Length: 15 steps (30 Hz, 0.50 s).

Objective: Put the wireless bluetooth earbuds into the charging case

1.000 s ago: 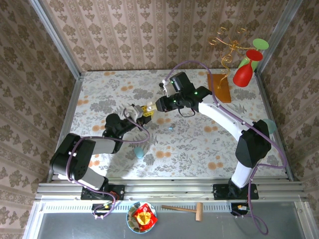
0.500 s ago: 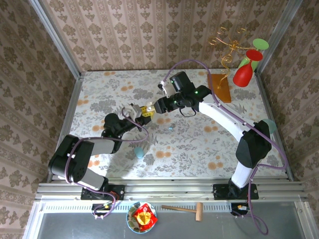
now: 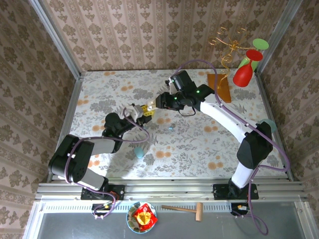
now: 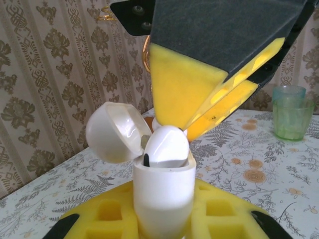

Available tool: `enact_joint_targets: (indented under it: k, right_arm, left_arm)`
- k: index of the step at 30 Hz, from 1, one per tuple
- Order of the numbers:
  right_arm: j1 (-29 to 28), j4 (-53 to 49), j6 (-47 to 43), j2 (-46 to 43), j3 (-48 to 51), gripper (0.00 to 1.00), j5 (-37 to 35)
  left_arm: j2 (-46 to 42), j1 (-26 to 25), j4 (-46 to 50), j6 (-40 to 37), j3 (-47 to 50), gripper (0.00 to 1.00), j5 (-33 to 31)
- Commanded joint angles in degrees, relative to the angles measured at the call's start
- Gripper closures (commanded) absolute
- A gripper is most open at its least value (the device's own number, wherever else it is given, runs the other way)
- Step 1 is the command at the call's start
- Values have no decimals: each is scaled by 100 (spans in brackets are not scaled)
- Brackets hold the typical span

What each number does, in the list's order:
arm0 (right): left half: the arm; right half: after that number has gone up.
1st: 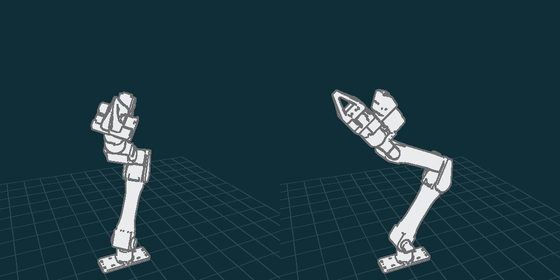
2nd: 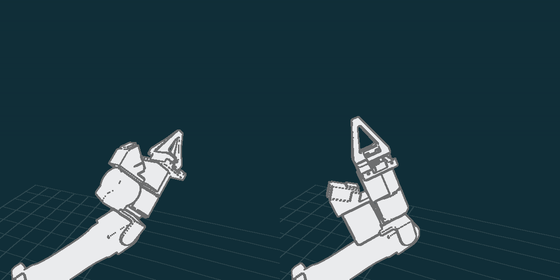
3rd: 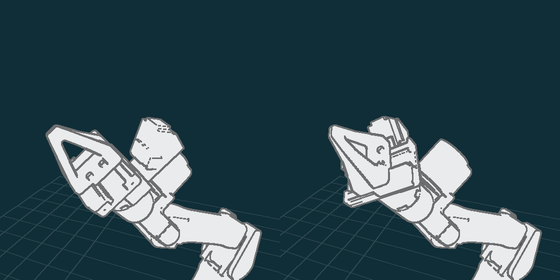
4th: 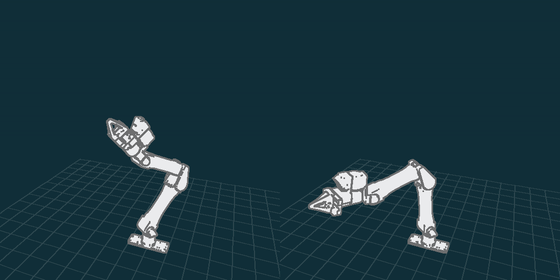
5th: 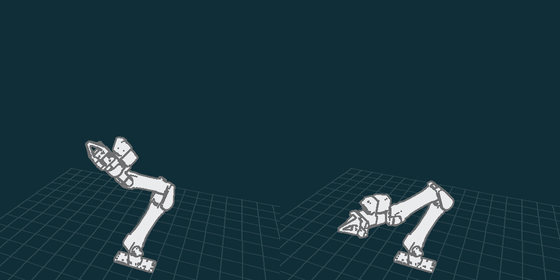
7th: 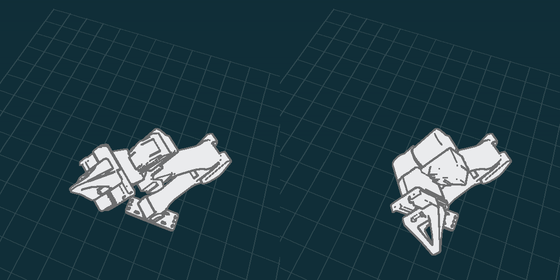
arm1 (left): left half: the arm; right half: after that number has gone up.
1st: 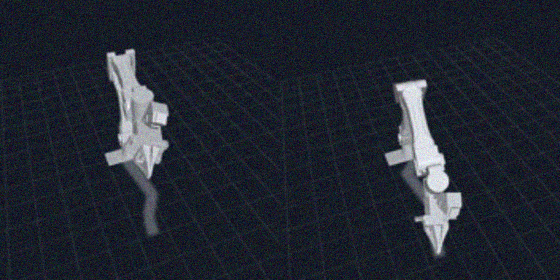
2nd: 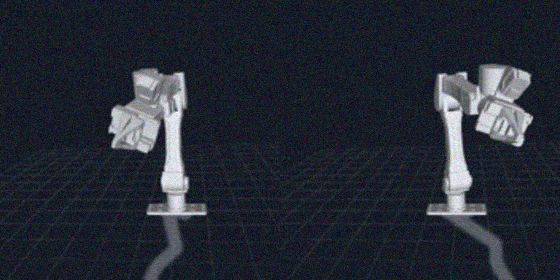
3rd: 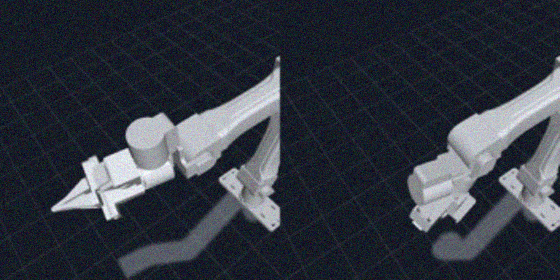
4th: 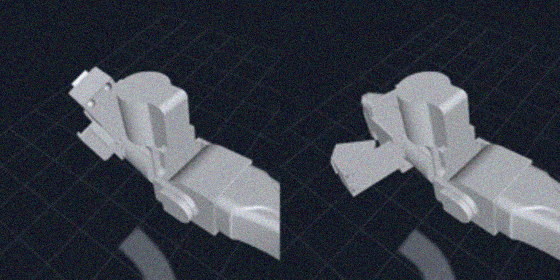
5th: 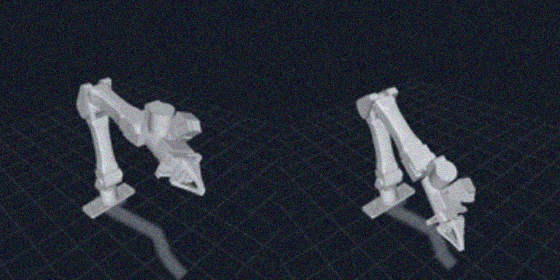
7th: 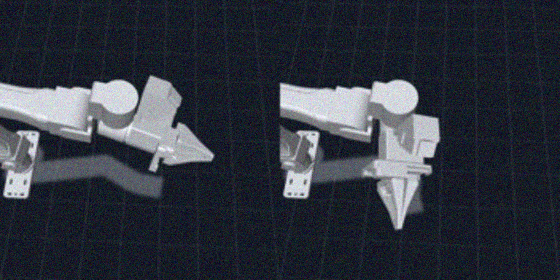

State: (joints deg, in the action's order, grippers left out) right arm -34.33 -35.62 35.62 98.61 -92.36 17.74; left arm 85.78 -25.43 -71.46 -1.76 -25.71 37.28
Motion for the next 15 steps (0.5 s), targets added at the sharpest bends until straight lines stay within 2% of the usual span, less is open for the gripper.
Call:
enact_joint_targets:
  k: [1, 10, 13, 15]
  right_arm:
    - [29, 220, 125, -233, 131, 54, 237]
    - [189, 811, -352, -869, 619, 40, 369]
    - [316, 874, -286, -1013, 745, 40, 123]
    - [485, 805, -132, -1004, 793, 45, -4]
  left_arm:
    - [50, -18, -250, -85, -127, 100, -1]
    - [60, 91, -259, 459, -196, 100, 198]
    - [53, 108, -252, 558, -222, 100, 420]
    - [36, 126, -264, 622, -249, 100, 700]
